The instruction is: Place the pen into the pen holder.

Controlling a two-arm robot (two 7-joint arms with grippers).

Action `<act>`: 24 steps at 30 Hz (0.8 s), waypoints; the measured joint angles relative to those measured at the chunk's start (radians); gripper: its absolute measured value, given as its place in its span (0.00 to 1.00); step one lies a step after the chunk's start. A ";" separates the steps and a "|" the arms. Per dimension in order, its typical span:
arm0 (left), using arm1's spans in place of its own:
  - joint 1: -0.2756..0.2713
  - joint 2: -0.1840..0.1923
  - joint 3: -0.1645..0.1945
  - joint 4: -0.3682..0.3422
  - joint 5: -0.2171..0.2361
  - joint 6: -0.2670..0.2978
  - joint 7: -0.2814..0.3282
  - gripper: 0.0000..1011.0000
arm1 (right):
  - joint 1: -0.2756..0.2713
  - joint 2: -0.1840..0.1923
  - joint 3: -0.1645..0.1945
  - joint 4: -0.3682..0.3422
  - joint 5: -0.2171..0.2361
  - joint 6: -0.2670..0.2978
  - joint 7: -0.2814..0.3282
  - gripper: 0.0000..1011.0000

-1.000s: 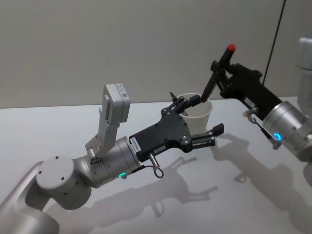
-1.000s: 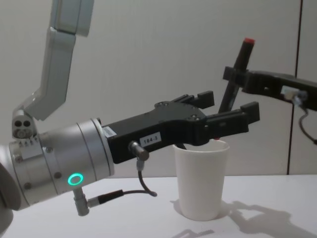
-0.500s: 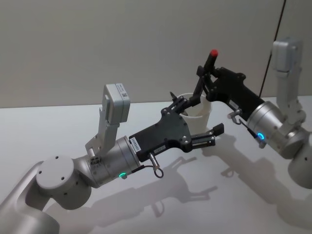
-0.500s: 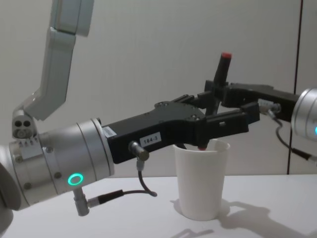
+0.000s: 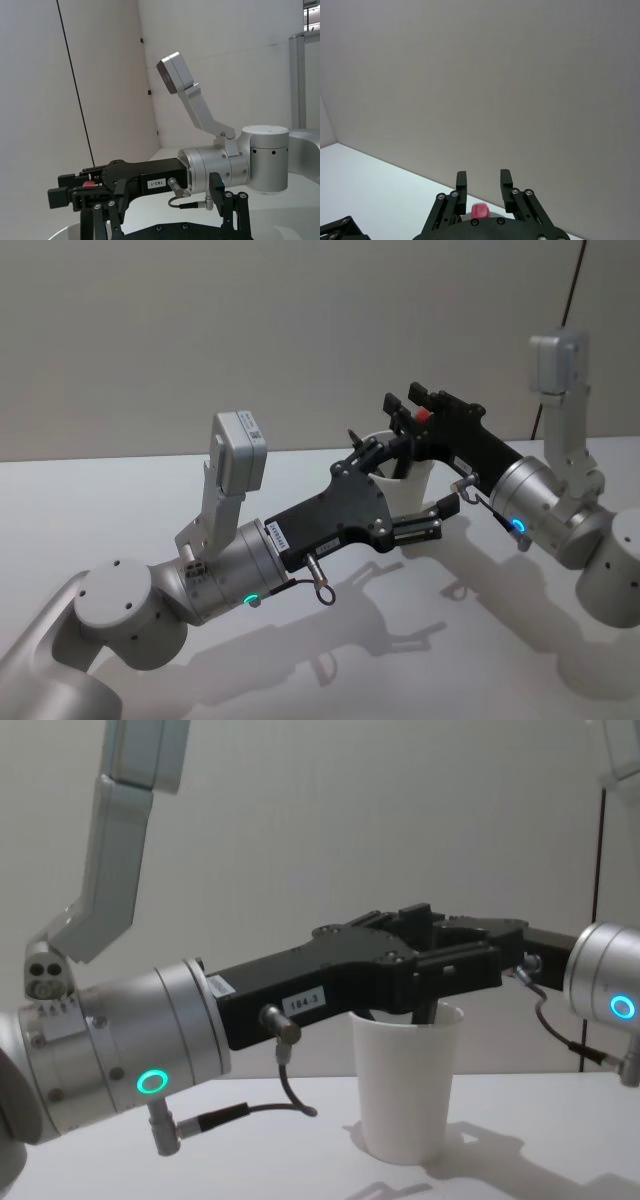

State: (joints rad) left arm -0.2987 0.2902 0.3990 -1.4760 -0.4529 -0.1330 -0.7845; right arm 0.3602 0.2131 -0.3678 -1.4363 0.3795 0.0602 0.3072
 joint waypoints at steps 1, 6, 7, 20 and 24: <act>0.000 0.000 0.000 0.000 0.000 0.000 0.000 0.99 | 0.001 -0.001 0.000 0.001 -0.001 0.001 0.000 0.39; 0.000 0.000 0.000 0.000 0.000 0.000 0.000 0.99 | 0.003 -0.004 -0.002 0.008 -0.003 0.005 0.002 0.53; 0.000 0.000 0.000 0.000 0.000 0.000 0.000 0.99 | 0.004 -0.005 -0.003 0.010 -0.004 0.006 0.002 0.57; 0.000 0.000 0.000 0.000 0.000 0.000 0.000 0.99 | 0.005 -0.005 -0.003 0.013 0.001 0.005 0.004 0.92; 0.000 0.000 0.000 0.000 0.000 0.000 0.000 0.99 | 0.003 -0.002 0.002 0.003 0.015 -0.002 0.004 0.99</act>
State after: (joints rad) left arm -0.2987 0.2902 0.3990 -1.4760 -0.4529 -0.1330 -0.7845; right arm 0.3630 0.2113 -0.3654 -1.4330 0.3948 0.0585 0.3110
